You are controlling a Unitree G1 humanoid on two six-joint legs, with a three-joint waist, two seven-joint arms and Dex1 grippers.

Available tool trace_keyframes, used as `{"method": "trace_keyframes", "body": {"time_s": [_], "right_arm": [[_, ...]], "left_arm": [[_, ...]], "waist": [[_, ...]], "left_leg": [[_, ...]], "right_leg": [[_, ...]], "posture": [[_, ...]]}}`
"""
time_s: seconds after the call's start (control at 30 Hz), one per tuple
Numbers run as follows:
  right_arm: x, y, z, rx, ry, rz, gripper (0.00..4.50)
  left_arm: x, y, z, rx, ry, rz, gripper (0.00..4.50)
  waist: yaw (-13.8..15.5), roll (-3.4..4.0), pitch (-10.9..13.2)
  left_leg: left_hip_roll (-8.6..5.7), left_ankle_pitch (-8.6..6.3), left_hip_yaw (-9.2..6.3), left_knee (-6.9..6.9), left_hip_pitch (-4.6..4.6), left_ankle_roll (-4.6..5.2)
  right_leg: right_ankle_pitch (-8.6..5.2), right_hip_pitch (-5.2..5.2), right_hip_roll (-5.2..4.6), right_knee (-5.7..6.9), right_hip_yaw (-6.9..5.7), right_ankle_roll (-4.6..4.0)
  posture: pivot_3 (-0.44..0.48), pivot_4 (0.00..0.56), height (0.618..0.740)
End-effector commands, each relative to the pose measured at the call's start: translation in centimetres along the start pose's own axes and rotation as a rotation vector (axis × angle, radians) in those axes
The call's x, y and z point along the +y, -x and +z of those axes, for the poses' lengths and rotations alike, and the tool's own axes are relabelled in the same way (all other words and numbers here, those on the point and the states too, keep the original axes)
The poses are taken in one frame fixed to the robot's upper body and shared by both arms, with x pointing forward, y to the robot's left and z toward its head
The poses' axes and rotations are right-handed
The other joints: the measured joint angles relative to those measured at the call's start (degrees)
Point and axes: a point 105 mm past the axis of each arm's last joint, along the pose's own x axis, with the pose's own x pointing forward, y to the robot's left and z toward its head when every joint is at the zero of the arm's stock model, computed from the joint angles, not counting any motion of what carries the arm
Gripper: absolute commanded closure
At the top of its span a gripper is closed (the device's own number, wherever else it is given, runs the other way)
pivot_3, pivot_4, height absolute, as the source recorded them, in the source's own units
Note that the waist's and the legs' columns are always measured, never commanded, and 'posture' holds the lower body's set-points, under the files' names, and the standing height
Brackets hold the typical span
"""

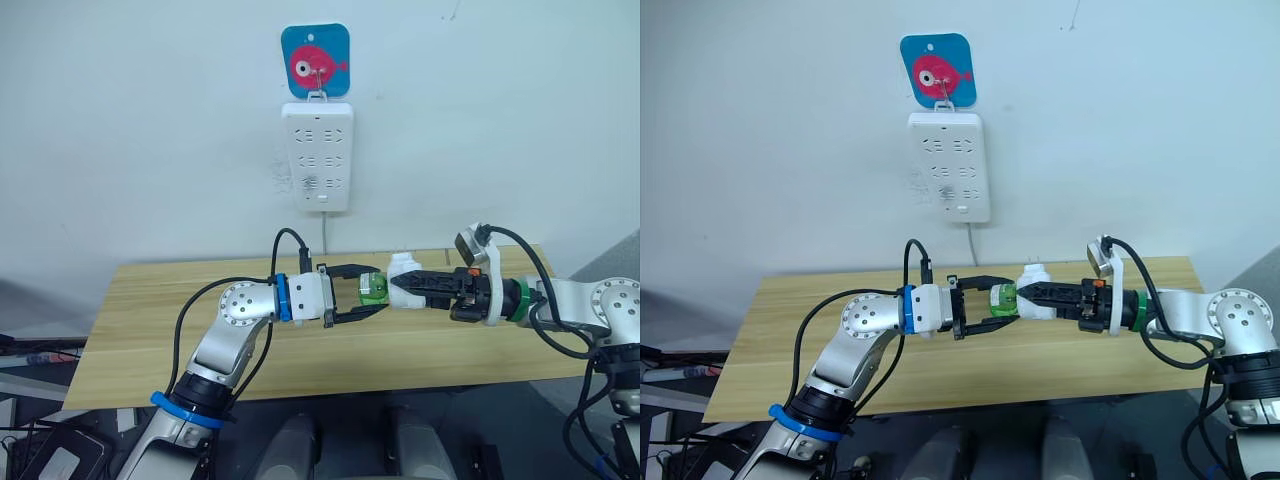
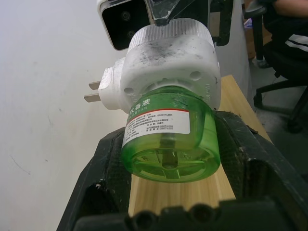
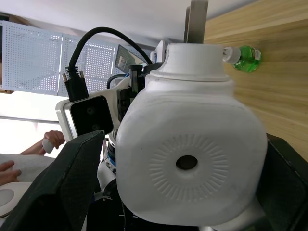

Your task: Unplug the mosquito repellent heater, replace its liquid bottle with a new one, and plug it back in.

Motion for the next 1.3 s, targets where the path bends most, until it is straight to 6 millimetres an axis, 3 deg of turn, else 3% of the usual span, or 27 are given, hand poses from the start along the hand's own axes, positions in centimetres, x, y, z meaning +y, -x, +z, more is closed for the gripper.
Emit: {"method": "trace_keyframes", "body": {"time_s": [0.03, 0.13, 0.3, 0.4, 0.53, 0.7, 0.77, 0.87, 1.1, 1.17, 1.3], "right_arm": [[1.0, 0.3, 0.3, -0.008, 0.012, 0.045, 0.45], [0.9, 0.4, 0.3, -0.011, 0.01, 0.044, 1.44], [1.1, 0.3, 0.1, -0.01, 0.012, 0.055, 1.52], [1.4, 0.4, -0.5, 0.028, 0.037, 0.056, 1.52], [1.6, 0.5, -1.4, 0.093, 0.08, 0.056, 1.52], [2.2, 0.7, -1.3, 0.126, 0.093, 0.099, 1.52], [2.1, 0.7, -1.2, 0.126, 0.095, 0.098, 1.52], [2.0, 0.6, -1.0, 0.123, 0.095, 0.098, 1.52], [1.7, 0.9, 0.1, 0.069, 0.095, 0.086, 1.52], [1.6, 1.3, 0.2, 0.058, 0.088, 0.08, 1.52], [1.2, 2.0, 0.8, 0.027, 0.07, 0.06, 1.52]], "left_arm": [[-0.1, -0.2, 0.5, -0.022, -0.022, -0.013, 2.12], [-0.1, -0.3, 0.6, -0.025, -0.022, -0.018, 2.12], [-0.1, -0.5, 0.7, -0.032, -0.009, -0.029, 2.12], [-0.3, -0.4, 0.8, -0.037, 0.115, -0.059, 2.12], [-0.2, -0.3, 1.4, -0.024, 0.595, -0.128, 2.12], [1.7, 0.9, 0.4, 0.023, 1.219, -0.17, 2.12], [2.6, 1.2, 0.6, -0.012, 1.339, -0.169, 2.12], [3.2, 1.2, 0.5, -0.018, 1.375, -0.156, 2.12], [5.3, 1.6, 2.3, -0.161, 1.356, -0.111, 0.02], [5.9, 2.1, 2.6, -0.17, 1.3, -0.063, 0.02], [5.7, 3.1, 3.1, -0.092, 0.969, 0.022, 0.02]], "waist": [[0.0, -0.01, 0.0], [0.03, -0.02, 0.01], [0.02, -0.02, 0.01], [0.02, -0.03, 0.02], [-0.08, -0.1, 0.06], [-0.62, -0.16, 0.1], [-1.04, -0.19, 0.11], [-1.3, -0.24, 0.14], [-1.15, -0.33, 0.19], [-1.03, -0.34, 0.19], [-0.96, -0.35, 0.2]], "left_leg": [[0.0, 0.0, 0.0, 0.0, 0.0, 0.0], [-0.01, 0.0, 0.0, 0.0, 0.0, 0.0], [0.0, 0.0, 0.0, 0.0, 0.0, 0.0], [0.0, 0.0, 0.0, 0.0, 0.0, 0.0], [-0.01, 0.0, -0.05, 0.03, -0.03, 0.01], [-0.05, 0.0, -0.12, 0.11, -0.01, 0.02], [-0.06, 0.0, -0.14, 0.13, -0.01, 0.03], [-0.05, 0.01, -0.13, 0.12, -0.03, -0.01], [-0.04, 0.12, -0.04, 0.08, -0.06, -0.21], [-0.08, 0.12, -0.04, 0.12, -0.07, -0.21], [-0.07, 0.12, 0.0, 0.07, -0.12, -0.24]], "right_leg": [[0.0, 0.0, 0.0, 0.0, 0.0, 0.0], [0.0, 0.0, 0.0, 0.0, 0.0, 0.0], [0.0, 0.0, 0.0, 0.01, 0.0, 0.0], [0.0, 0.0, 0.0, 0.0, 0.0, 0.0], [-0.02, -0.01, 0.0, 0.05, -0.03, 0.03], [-0.05, 0.06, 0.04, 0.12, -0.16, 0.09], [-0.08, 0.06, 0.04, 0.12, -0.19, 0.14], [-0.1, 0.04, 0.03, 0.1, -0.21, 0.15], [-0.08, -0.12, -0.02, 0.11, 0.01, 0.12], [-0.08, -0.08, -0.06, 0.09, 0.02, 0.13], [-0.08, -0.19, -0.07, 0.07, 0.05, 0.12]], "posture": [[0.083, 0.192, 0.74], [0.083, 0.192, 0.74], [0.066, 0.195, 0.74], [0.069, 0.199, 0.74], [0.079, 0.201, 0.74], [0.083, 0.204, 0.74], [0.083, 0.204, 0.74], [0.075, 0.202, 0.74], [0.063, 0.2, 0.74], [0.057, 0.197, 0.74], [0.057, 0.197, 0.74]]}}
